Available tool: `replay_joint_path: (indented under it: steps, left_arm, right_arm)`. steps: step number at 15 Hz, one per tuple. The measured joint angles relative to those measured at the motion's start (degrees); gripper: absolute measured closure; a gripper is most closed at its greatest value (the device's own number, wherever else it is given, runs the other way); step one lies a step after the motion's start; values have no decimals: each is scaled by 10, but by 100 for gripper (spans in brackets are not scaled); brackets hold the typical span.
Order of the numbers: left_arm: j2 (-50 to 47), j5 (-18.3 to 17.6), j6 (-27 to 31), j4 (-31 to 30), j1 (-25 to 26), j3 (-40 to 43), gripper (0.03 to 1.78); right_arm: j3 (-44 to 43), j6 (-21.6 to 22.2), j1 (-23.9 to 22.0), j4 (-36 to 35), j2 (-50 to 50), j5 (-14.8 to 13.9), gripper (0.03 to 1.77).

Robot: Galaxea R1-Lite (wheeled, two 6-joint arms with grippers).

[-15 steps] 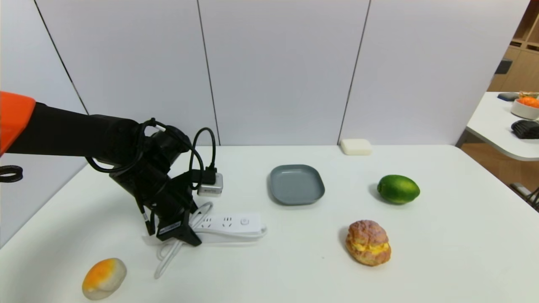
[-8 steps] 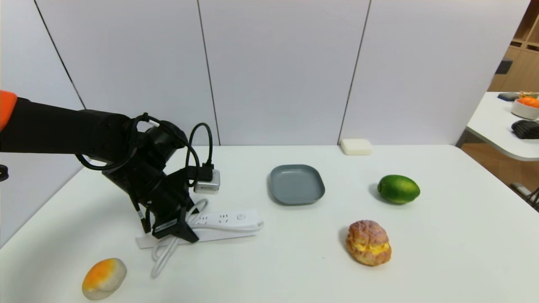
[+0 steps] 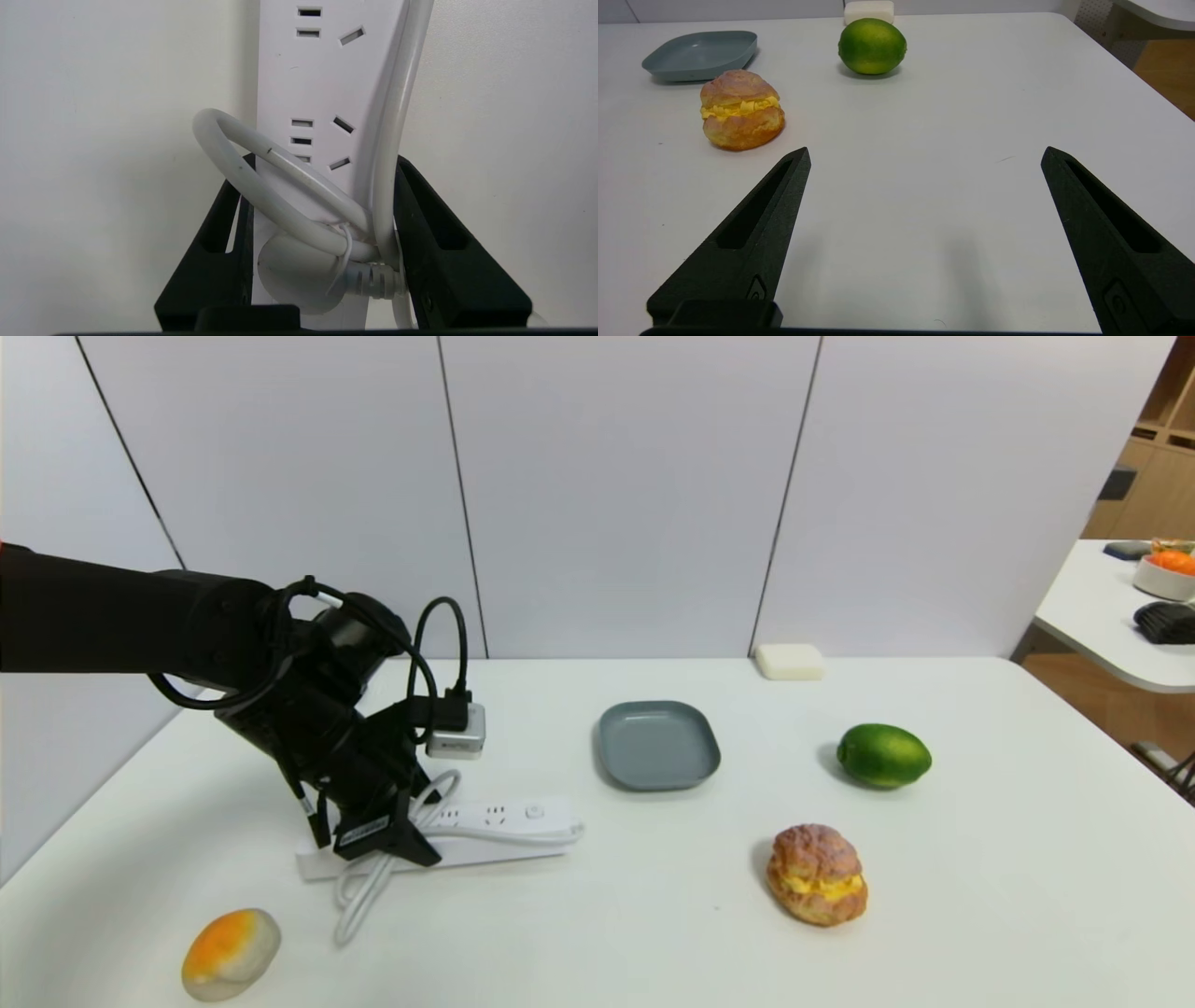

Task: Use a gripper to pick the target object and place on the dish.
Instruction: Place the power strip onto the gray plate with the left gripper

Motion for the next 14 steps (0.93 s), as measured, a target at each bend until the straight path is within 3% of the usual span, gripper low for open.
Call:
replay_joint_path:
  steps: [7,14]
  left_arm:
    - [-4,-3,4,-1,-2,-30,94]
    - [40,-3,-1,1,-53,-183,94]
  right_arm:
    - [0,0,0,0,0,0,9]
    - [0,0,0,0,0,0,9]
